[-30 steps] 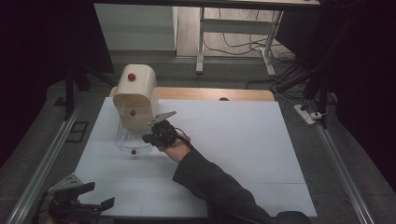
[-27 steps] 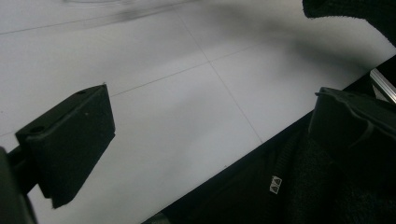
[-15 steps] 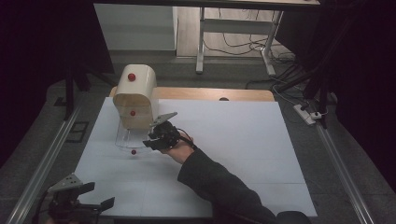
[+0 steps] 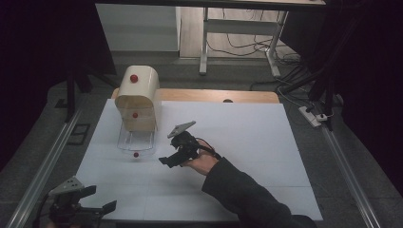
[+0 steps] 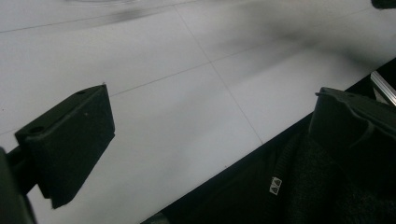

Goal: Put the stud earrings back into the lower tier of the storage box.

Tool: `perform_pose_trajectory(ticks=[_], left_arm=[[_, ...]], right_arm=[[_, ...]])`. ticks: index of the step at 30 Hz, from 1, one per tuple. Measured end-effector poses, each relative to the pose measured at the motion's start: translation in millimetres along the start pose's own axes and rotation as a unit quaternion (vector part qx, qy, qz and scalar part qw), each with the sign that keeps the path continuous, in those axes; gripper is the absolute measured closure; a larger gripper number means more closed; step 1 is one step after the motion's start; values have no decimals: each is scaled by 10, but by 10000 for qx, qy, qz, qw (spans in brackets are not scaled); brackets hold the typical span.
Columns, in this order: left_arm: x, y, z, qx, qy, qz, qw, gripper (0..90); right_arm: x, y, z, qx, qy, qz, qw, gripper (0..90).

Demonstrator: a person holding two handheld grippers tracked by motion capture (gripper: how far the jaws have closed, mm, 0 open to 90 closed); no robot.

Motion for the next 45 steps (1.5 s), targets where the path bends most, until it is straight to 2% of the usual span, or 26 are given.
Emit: perform_pose_trajectory(ticks=[6, 14, 23, 36, 45], left_arm=[[-1, 0, 0, 3, 5, 5, 10000, 9], [-3, -1, -2, -7, 3, 5, 10000, 8], [-5, -1, -3, -8, 8, 16, 10000, 8], [-7, 0, -4, -10, 14, 24, 10000, 8], [-9, 1, -3, -8, 16, 25, 10000, 8]], right_arm=[[-3, -153, -121, -35, -64, 16, 10000, 91], [-36, -353, -233, 20, -62, 82, 9999, 69], [-52, -587, -382, 82, 70, 188, 9998, 28], [-67, -886, -599, 50, -283, 125, 9995, 7], [-59, -1139, -755, -87, -396, 291, 9988, 5]])
Point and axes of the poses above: each handheld gripper's, and its own axes: z roughly forward along the jaws, y roughly out of its top, x roughly to its left, the point moved 2 cm from there along z, roughly forward along the jaws, and after that the axes turned 12 degrees about x, right-handed, at the moved point
